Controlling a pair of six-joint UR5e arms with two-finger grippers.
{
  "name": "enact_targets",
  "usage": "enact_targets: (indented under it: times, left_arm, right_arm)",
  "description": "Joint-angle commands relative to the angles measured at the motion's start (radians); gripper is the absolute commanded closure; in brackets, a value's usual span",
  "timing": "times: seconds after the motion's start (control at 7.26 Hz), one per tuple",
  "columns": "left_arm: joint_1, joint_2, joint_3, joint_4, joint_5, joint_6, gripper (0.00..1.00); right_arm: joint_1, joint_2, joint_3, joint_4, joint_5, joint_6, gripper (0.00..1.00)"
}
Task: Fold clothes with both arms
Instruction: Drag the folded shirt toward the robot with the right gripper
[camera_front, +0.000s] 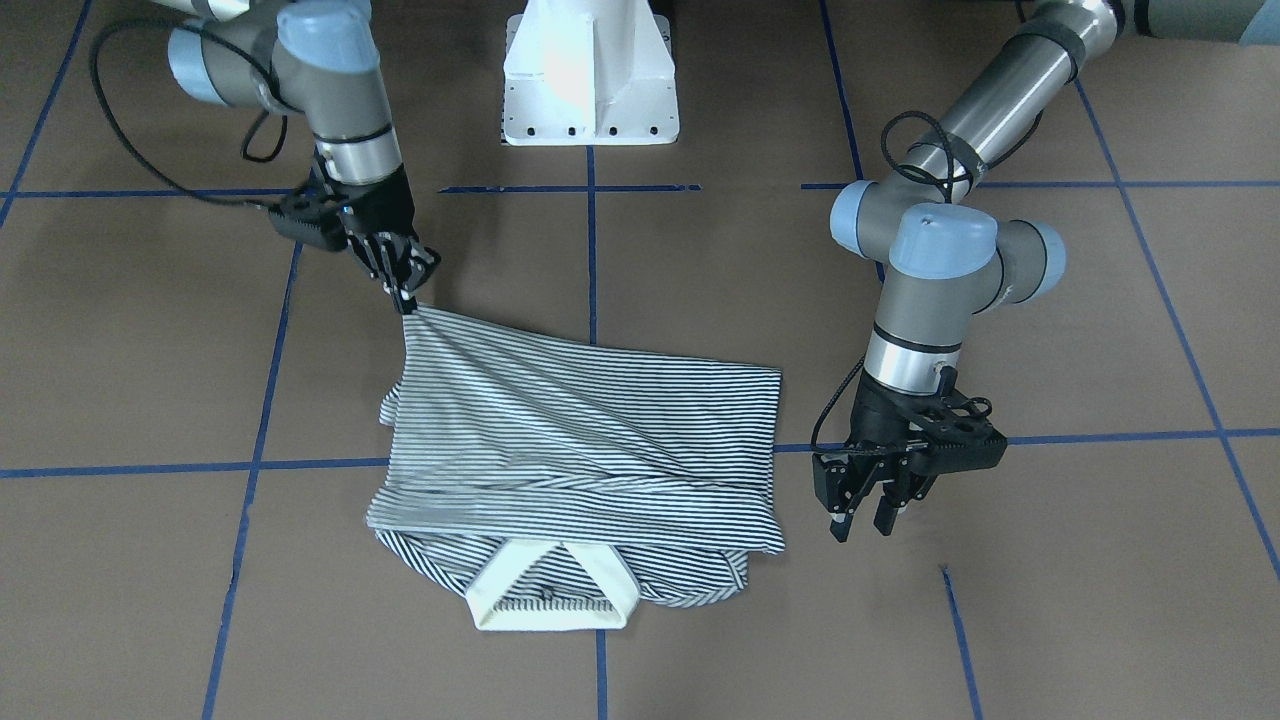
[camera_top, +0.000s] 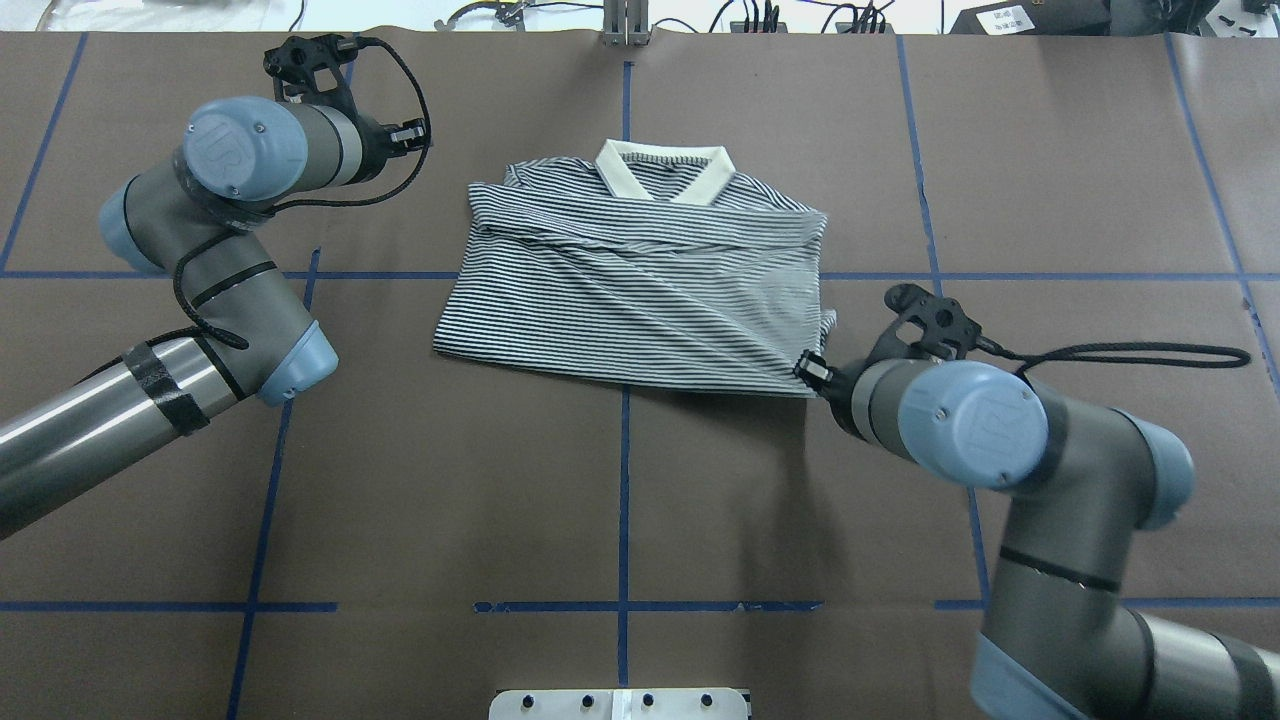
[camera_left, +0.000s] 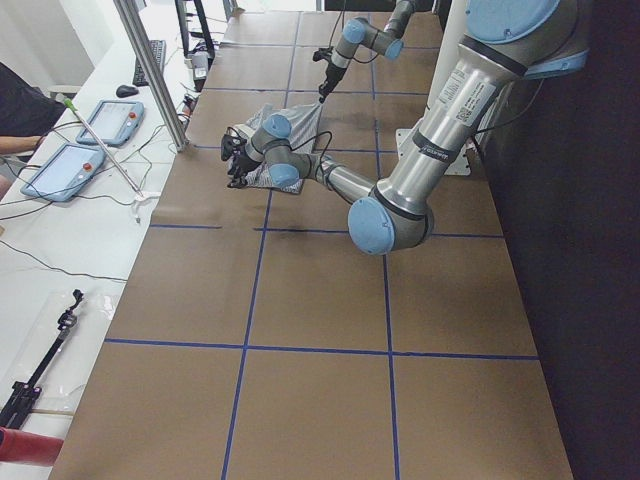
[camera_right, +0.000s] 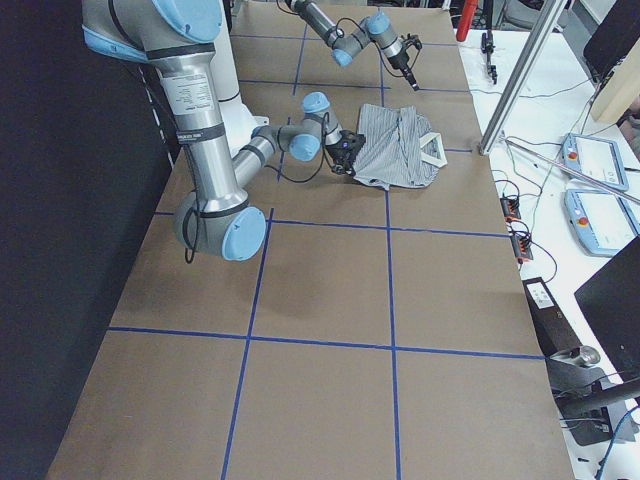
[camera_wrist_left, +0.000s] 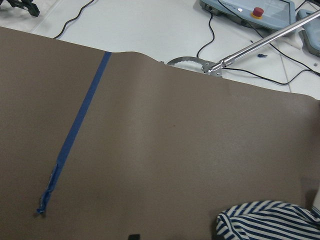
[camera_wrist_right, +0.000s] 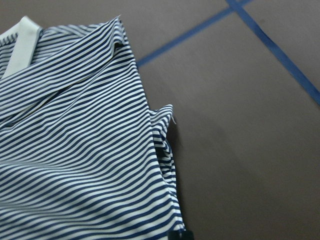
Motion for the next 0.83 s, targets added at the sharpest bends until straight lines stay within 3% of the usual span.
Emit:
enact_targets:
  times: [0.0,0.14,0.28,0.41,0.55,0.69]
  left_arm:
    - [0.0,0.006,-0.063,0.003,-0.115,-0.004,0.43]
    - [0.003,0.028,-0.102,0.003,-0.175,-0.018,0.43]
    - [0.013,0.059,-0.16,0.004,-0.179,-0.112,0.43]
    - [0.088,0.091,-0.216,0.006,-0.177,-0.174,0.42]
    - [0.152,0.137,-0.307,0.009,-0.176,-0.219,0.42]
    - [0.209,0.177,-0.433,0.117,-0.171,-0.283,0.42]
  right_arm:
    - [-0.183,-0.201,0.274,-0.117,0.128,0.085,1.0]
    - [-0.218,-0.237,0.303,-0.144,0.268,0.085,1.0]
    - [-0.272,-0.231,0.313,-0.144,0.318,0.085,0.82]
    - [-0.318,-0.237,0.314,-0.147,0.313,0.112,0.01]
    - [-0.324,-0.234,0.317,-0.145,0.311,0.167,0.0]
    - [-0.229,-0.23,0.343,-0.147,0.313,0.168,0.0]
